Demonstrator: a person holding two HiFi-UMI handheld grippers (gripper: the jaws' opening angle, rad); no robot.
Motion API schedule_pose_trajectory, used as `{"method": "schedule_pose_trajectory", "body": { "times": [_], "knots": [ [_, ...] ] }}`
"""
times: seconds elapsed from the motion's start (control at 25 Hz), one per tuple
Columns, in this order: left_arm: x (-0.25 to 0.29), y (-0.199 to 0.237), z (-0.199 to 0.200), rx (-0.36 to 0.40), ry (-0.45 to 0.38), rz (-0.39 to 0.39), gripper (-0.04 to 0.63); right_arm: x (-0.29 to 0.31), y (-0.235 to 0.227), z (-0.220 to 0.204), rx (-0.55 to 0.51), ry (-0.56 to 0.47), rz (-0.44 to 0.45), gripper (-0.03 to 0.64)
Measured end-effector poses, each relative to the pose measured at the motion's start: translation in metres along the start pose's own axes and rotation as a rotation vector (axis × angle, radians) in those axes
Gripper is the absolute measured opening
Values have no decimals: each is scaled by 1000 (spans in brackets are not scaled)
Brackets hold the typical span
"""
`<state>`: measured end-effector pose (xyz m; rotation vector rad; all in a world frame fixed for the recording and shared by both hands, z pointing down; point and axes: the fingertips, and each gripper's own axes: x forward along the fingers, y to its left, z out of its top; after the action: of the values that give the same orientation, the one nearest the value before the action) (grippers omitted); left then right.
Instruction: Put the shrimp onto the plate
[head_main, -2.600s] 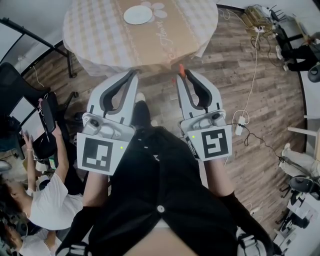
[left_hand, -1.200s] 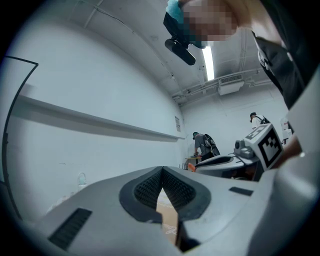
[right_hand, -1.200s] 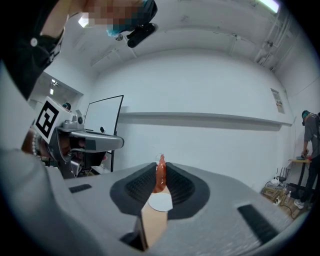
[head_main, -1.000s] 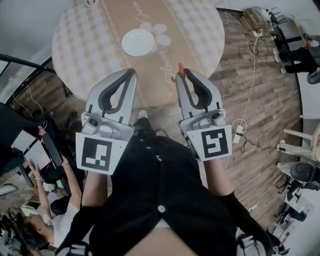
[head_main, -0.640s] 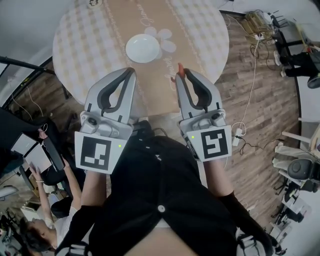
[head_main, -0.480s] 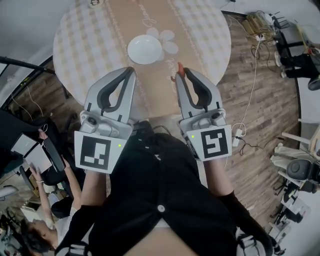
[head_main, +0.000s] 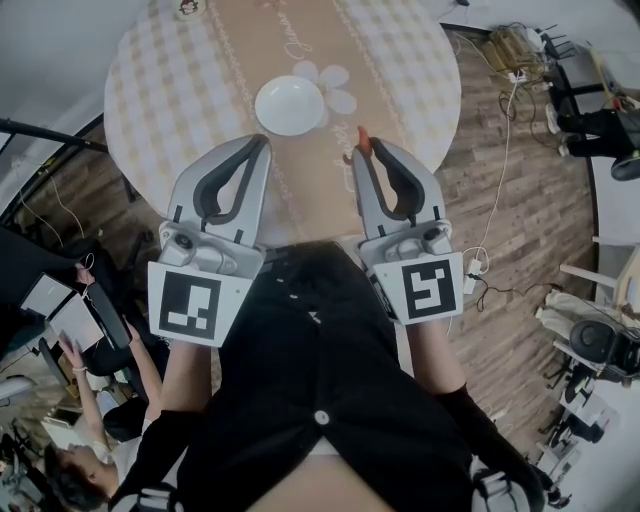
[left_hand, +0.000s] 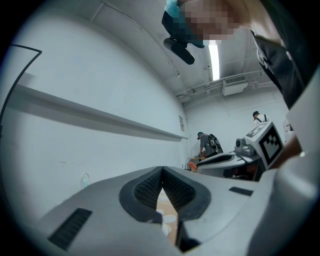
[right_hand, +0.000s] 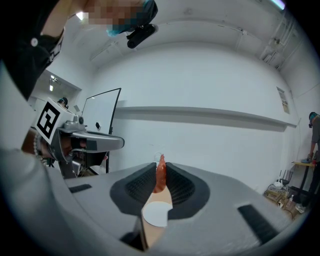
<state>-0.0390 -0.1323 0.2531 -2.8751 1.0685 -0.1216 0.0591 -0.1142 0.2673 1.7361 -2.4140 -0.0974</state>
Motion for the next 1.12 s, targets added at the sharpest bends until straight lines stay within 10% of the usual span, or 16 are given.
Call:
{"method": "schedule_pose_trajectory", "body": {
  "times": [1.12],
  "knots": [
    [15,-8,11,11,18,140,3,17,-21,7,-2,-42,155,48]
  ]
}}
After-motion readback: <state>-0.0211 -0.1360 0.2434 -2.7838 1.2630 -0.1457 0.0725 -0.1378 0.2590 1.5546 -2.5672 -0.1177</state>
